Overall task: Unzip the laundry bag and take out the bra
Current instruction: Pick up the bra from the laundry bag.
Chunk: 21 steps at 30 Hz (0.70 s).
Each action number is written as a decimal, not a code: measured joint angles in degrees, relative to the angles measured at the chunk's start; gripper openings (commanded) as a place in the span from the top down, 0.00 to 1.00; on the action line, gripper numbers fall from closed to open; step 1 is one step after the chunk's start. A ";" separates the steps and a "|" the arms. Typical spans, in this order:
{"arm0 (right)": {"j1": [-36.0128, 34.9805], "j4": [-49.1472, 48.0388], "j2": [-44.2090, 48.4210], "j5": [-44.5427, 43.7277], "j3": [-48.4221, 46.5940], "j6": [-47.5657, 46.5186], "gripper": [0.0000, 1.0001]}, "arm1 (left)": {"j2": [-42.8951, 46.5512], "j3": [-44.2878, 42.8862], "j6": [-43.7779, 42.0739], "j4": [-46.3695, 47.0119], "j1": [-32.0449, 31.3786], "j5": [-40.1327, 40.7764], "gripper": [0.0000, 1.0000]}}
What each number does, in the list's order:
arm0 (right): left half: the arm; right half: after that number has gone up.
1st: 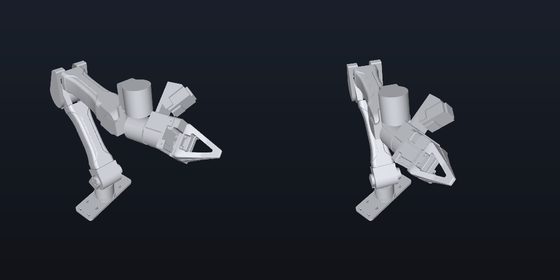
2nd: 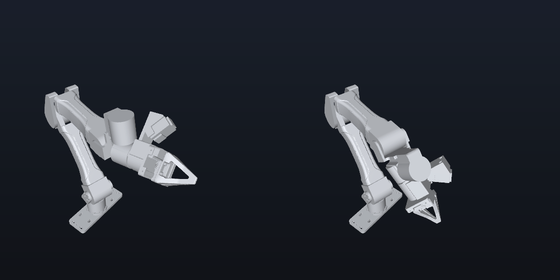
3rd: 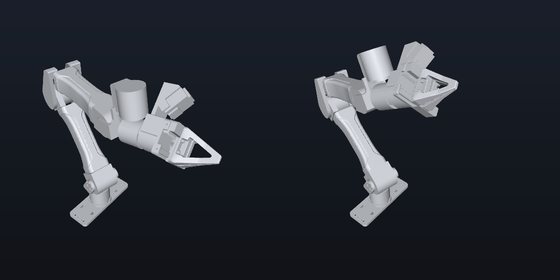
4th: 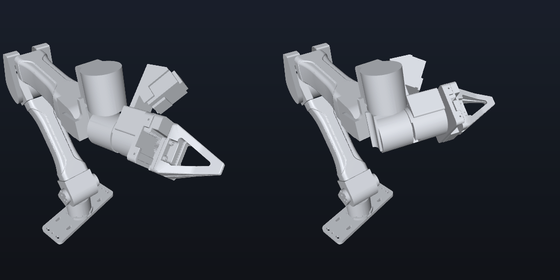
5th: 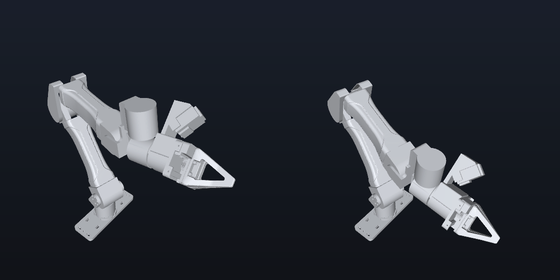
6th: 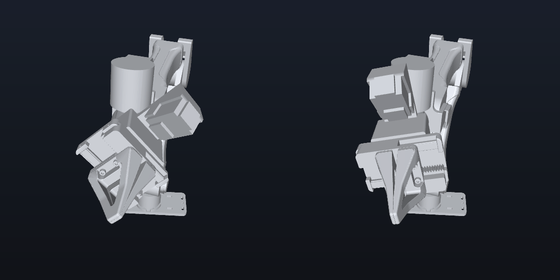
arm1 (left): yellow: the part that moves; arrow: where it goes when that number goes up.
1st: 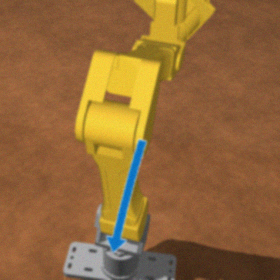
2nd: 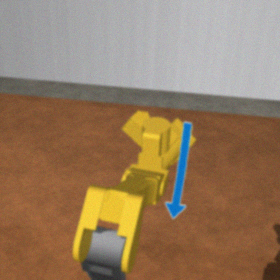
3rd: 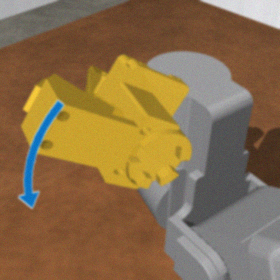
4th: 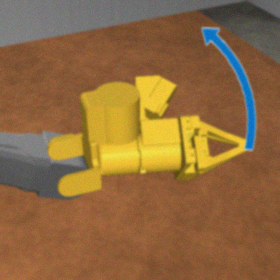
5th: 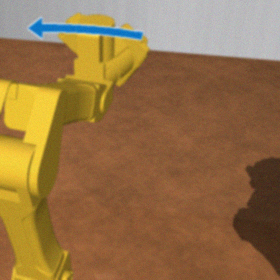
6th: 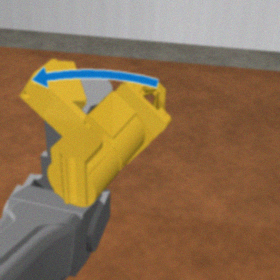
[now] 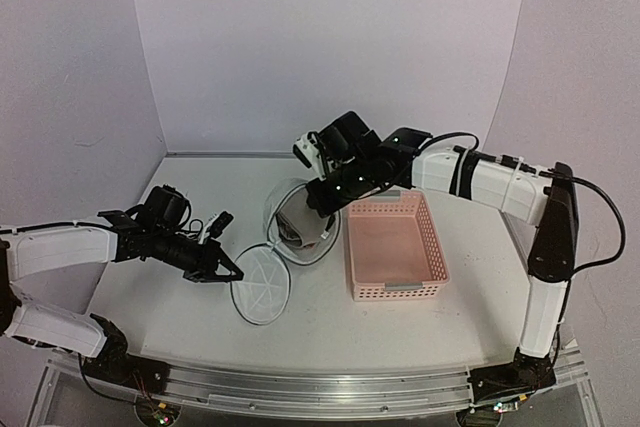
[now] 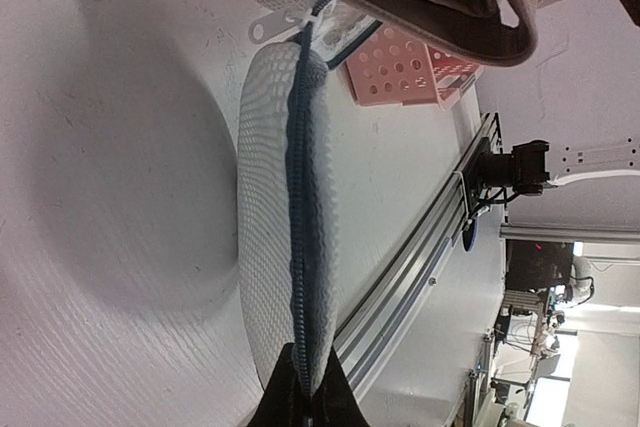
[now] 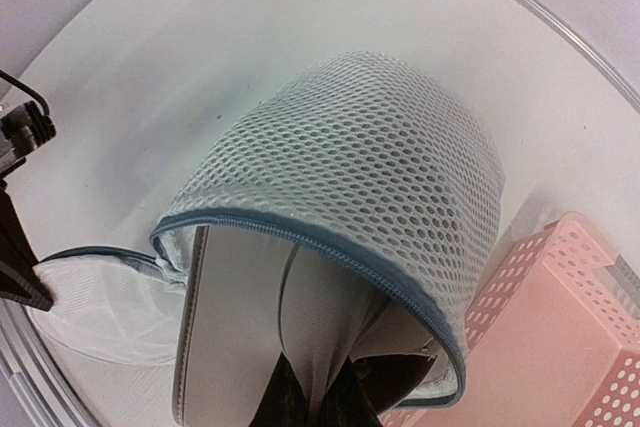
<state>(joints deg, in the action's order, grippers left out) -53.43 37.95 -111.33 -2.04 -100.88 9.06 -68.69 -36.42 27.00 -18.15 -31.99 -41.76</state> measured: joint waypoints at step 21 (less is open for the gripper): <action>0.02 13.90 3.76 11.15 2.12 -5.42 1.00 | 3.13 -3.23 2.97 -0.28 0.07 0.46 1.00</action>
<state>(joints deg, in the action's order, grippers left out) -53.41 51.86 -107.57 9.10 -98.76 3.64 -65.56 -39.66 29.98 -18.44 -31.92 -41.30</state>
